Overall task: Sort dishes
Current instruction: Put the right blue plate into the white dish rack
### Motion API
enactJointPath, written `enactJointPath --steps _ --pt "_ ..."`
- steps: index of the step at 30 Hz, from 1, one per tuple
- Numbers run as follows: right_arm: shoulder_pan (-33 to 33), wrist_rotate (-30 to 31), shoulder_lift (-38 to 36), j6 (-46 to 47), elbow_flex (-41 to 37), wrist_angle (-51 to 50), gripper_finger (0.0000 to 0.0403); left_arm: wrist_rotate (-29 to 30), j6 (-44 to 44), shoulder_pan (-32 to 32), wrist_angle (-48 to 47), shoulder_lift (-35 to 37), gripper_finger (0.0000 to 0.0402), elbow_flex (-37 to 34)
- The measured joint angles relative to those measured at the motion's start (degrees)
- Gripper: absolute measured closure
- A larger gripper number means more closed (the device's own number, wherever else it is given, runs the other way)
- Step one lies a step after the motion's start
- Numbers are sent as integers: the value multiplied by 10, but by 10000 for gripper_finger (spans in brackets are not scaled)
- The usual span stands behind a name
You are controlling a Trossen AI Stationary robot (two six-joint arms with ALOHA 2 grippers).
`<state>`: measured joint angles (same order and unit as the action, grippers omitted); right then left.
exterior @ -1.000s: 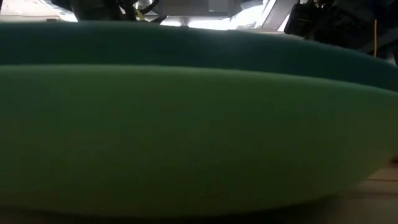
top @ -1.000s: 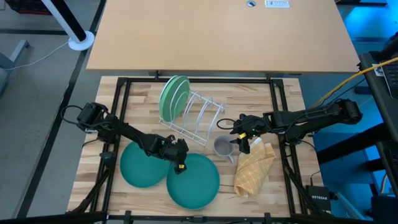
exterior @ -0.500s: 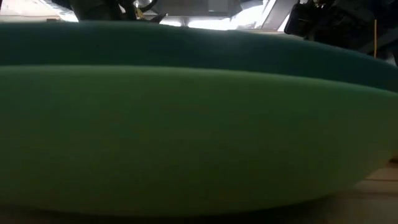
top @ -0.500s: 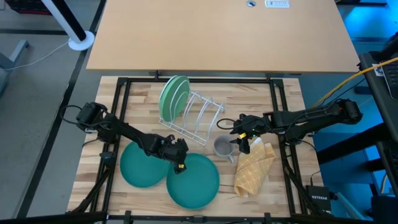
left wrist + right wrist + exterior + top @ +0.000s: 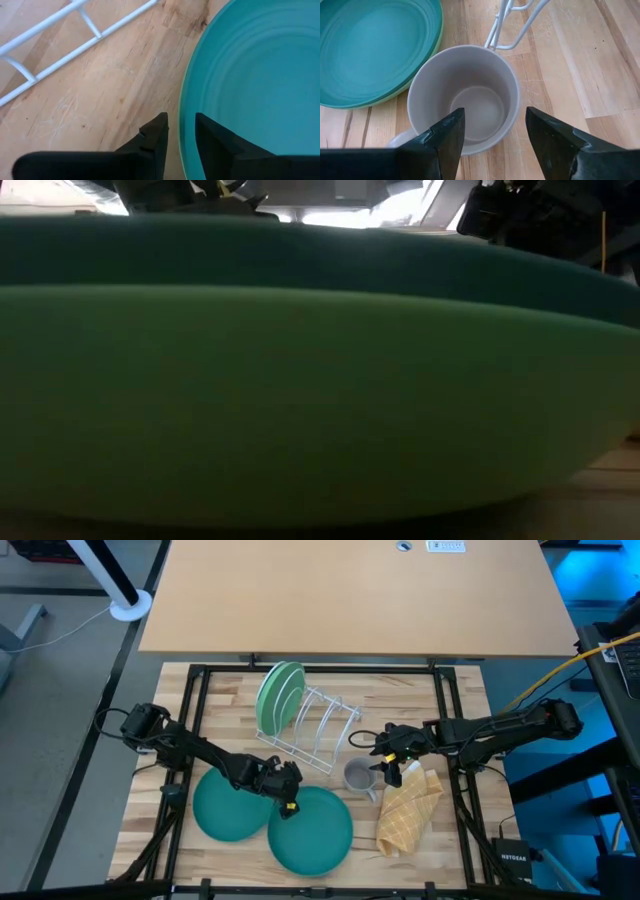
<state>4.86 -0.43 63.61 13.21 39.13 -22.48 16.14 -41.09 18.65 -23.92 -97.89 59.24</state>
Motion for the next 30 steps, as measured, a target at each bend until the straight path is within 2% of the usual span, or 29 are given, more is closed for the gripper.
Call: enactJointPath --steps 7,15,21,30 --pt "0 0 0 0 0 0 188 0 -8 1 0 0 340 0" --pt "0 0 0 0 0 0 188 -17 -8 1 1 0 346 0" --pt "0 0 0 0 0 0 188 -31 -13 1 1 0 394 0" --pt "0 0 0 0 0 0 188 -27 -24 1 1 3 399 0"
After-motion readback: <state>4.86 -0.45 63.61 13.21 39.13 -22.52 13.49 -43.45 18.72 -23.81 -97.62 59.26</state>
